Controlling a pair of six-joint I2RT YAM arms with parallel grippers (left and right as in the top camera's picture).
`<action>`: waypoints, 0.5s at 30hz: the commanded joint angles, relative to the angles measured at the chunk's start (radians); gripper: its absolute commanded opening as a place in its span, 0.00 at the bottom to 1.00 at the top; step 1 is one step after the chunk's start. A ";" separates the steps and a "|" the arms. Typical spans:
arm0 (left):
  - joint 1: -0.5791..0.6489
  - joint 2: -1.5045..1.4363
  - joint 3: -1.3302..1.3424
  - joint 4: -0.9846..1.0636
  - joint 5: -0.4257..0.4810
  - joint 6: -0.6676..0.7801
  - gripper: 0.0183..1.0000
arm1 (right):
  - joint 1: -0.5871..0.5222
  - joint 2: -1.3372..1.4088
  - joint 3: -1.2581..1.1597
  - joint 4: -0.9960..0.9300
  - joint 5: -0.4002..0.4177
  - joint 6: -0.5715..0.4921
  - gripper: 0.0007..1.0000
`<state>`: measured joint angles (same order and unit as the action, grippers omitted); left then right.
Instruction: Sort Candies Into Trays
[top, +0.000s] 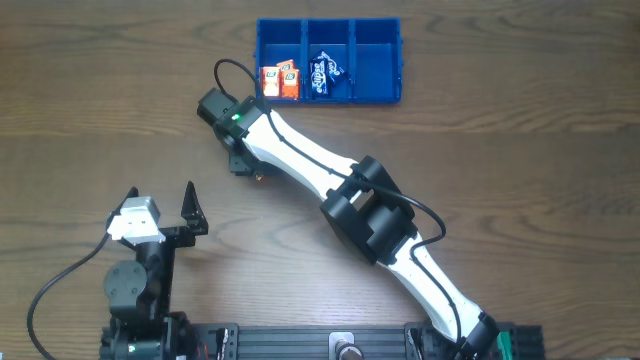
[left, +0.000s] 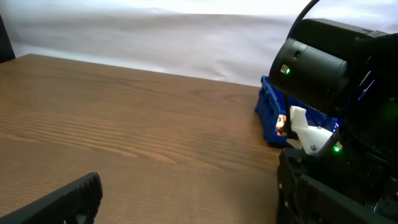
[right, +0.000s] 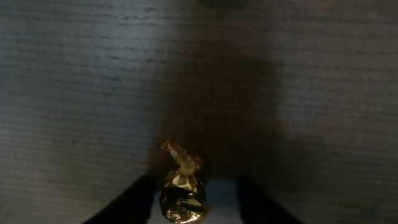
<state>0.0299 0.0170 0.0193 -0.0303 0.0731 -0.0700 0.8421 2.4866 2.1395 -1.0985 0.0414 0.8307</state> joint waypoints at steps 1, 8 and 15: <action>0.003 -0.004 -0.014 -0.042 0.013 0.014 1.00 | -0.006 0.033 0.013 -0.001 0.009 -0.001 0.29; 0.003 -0.004 -0.014 -0.042 0.013 0.014 1.00 | -0.006 0.032 0.016 -0.013 0.010 -0.002 0.21; 0.003 -0.004 -0.014 -0.042 0.013 0.014 1.00 | -0.036 -0.103 0.018 -0.100 0.119 -0.041 0.20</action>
<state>0.0299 0.0170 0.0193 -0.0303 0.0731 -0.0700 0.8410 2.4840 2.1414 -1.1595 0.0631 0.8196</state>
